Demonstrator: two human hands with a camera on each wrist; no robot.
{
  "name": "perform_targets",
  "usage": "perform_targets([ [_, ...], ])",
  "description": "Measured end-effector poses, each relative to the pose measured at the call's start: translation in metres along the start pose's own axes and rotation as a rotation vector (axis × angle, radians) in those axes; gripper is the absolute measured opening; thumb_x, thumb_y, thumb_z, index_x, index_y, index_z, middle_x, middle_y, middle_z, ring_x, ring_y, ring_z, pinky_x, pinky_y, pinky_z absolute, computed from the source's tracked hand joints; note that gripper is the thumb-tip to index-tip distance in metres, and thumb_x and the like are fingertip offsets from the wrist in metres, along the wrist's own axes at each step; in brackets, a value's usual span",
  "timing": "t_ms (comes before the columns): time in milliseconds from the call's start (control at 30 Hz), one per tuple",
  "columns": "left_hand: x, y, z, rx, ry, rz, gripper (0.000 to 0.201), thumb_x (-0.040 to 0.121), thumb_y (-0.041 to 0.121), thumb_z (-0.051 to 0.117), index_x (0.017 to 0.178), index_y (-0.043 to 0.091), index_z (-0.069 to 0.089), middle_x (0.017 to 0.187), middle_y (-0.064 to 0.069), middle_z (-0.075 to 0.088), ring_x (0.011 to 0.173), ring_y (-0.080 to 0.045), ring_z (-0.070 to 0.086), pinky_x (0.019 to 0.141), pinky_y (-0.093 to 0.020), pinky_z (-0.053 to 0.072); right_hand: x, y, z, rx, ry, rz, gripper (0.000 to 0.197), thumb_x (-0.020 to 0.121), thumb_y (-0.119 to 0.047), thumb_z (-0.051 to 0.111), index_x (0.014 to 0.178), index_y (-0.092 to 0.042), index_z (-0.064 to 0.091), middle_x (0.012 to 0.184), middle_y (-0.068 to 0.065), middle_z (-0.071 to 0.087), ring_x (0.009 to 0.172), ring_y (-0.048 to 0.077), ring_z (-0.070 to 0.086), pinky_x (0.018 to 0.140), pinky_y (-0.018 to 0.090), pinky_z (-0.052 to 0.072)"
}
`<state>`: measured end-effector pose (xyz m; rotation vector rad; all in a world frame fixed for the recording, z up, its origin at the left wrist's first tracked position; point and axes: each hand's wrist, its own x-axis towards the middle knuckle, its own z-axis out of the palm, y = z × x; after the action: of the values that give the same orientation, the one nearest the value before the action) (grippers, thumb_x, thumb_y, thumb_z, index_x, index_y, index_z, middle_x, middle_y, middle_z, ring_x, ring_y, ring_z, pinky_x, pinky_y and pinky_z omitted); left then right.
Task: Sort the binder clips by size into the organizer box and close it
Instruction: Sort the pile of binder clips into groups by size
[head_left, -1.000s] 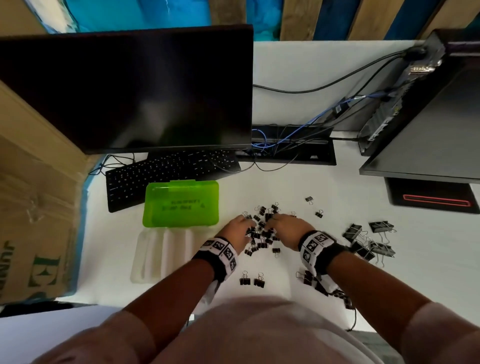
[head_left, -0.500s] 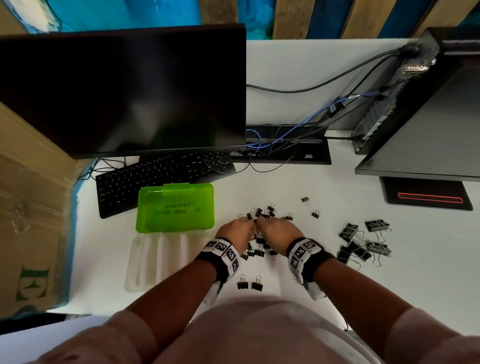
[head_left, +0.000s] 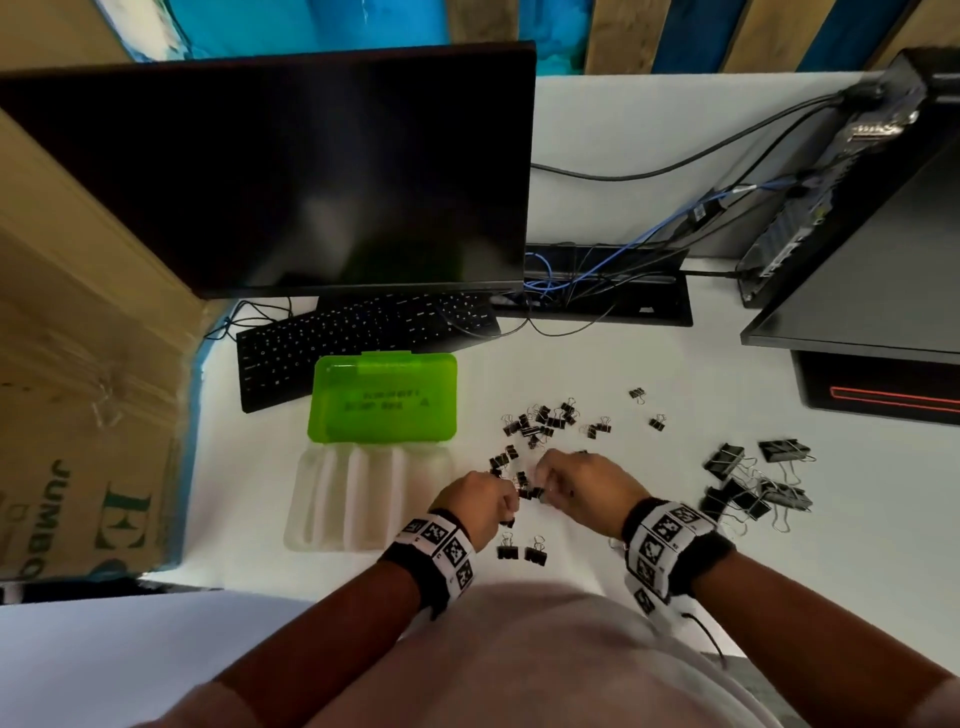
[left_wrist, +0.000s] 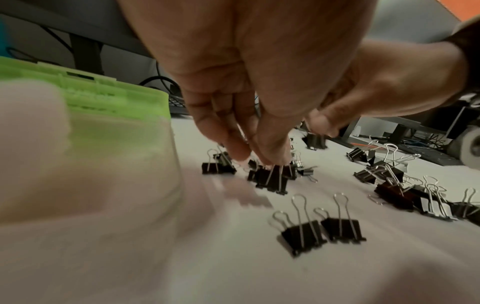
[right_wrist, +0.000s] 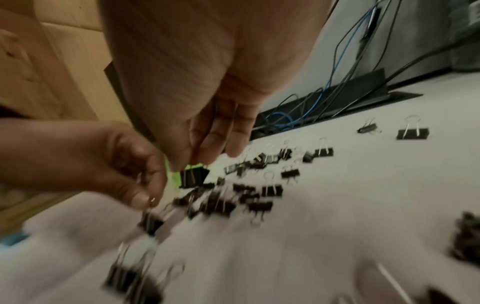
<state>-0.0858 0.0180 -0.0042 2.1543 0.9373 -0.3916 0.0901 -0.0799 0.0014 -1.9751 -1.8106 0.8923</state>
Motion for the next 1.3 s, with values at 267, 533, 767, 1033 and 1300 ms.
perform_targets([
  [267,-0.005,-0.001,0.005,0.076,-0.037,0.027,0.017,0.089,0.016,0.052,0.091,0.025,0.067,0.098,-0.002,0.069,0.089,-0.022,0.064,0.082,-0.033,0.053,-0.008,-0.008,0.023,0.059,-0.306,0.025,0.025,0.09,-0.006,0.047,0.106,-0.02,0.061,0.097,0.001,0.069,0.086,0.015,0.063,0.075,0.018,0.041],
  [533,0.04,-0.004,-0.017,0.084,0.144,0.045,0.031,0.089,0.009,0.055,0.118,0.02,0.056,0.117,-0.003,0.052,0.102,-0.02,0.055,0.093,-0.031,0.047,0.024,0.02,-0.014,-0.079,-0.136,0.195,0.037,0.088,0.001,0.045,0.112,-0.022,0.062,0.122,0.001,0.063,0.107,0.019,0.061,0.092,0.031,0.047],
  [767,0.058,-0.004,-0.015,0.054,0.07,-0.055,0.032,0.084,0.0,0.058,0.113,0.013,0.059,0.104,-0.013,0.063,0.086,-0.025,0.066,0.079,-0.037,0.057,0.039,0.011,-0.002,-0.343,-0.261,-0.02,0.032,0.086,-0.002,0.054,0.112,-0.02,0.062,0.12,0.001,0.056,0.105,0.024,0.057,0.08,0.036,0.051],
  [1033,0.061,-0.012,-0.021,0.09,0.058,0.105,0.026,0.083,0.014,0.065,0.107,0.022,0.061,0.11,-0.001,0.052,0.097,-0.022,0.057,0.081,-0.028,0.047,0.036,0.019,-0.021,-0.097,-0.047,0.068,0.016,0.087,-0.02,0.051,0.08,-0.015,0.065,0.092,-0.001,0.056,0.08,0.017,0.055,0.074,0.031,0.047],
  [1300,0.062,-0.011,-0.018,0.167,-0.007,0.233,0.02,0.087,0.016,0.061,0.107,0.019,0.063,0.107,0.0,0.046,0.088,-0.015,0.052,0.073,-0.021,0.038,0.025,0.012,-0.024,0.018,-0.209,0.2,0.009,0.077,-0.011,0.061,0.085,-0.016,0.061,0.09,0.0,0.065,0.079,0.018,0.06,0.072,0.025,0.048],
])
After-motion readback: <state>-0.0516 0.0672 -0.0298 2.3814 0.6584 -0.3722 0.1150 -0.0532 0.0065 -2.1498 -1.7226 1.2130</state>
